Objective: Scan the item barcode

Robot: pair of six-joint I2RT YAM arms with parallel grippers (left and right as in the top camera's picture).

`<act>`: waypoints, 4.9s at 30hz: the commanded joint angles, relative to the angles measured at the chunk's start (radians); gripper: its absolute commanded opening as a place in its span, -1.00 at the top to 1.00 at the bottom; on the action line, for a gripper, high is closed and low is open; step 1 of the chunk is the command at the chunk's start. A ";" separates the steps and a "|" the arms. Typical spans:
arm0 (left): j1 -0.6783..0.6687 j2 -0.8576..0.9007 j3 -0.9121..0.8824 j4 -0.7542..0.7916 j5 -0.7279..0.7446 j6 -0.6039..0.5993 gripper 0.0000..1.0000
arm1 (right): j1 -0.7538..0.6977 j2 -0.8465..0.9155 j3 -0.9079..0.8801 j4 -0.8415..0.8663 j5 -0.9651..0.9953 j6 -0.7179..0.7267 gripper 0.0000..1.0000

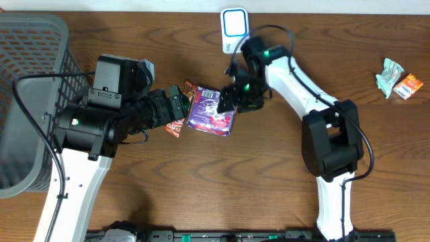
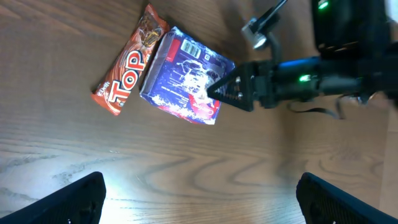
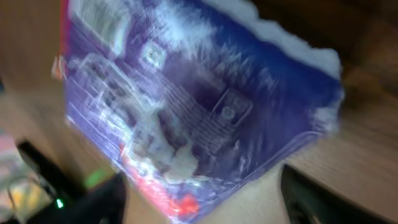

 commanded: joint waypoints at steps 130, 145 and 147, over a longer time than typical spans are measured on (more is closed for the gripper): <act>0.004 0.003 0.011 0.001 0.005 0.006 -0.95 | -0.177 -0.135 -0.016 0.872 0.223 0.686 0.98; 0.004 0.003 0.011 0.001 0.005 0.006 -0.96 | -0.302 -0.164 -0.014 0.784 0.288 0.603 0.98; 0.004 0.003 0.011 0.001 0.005 0.006 -0.95 | -0.371 -0.198 -0.014 0.684 0.304 0.531 0.98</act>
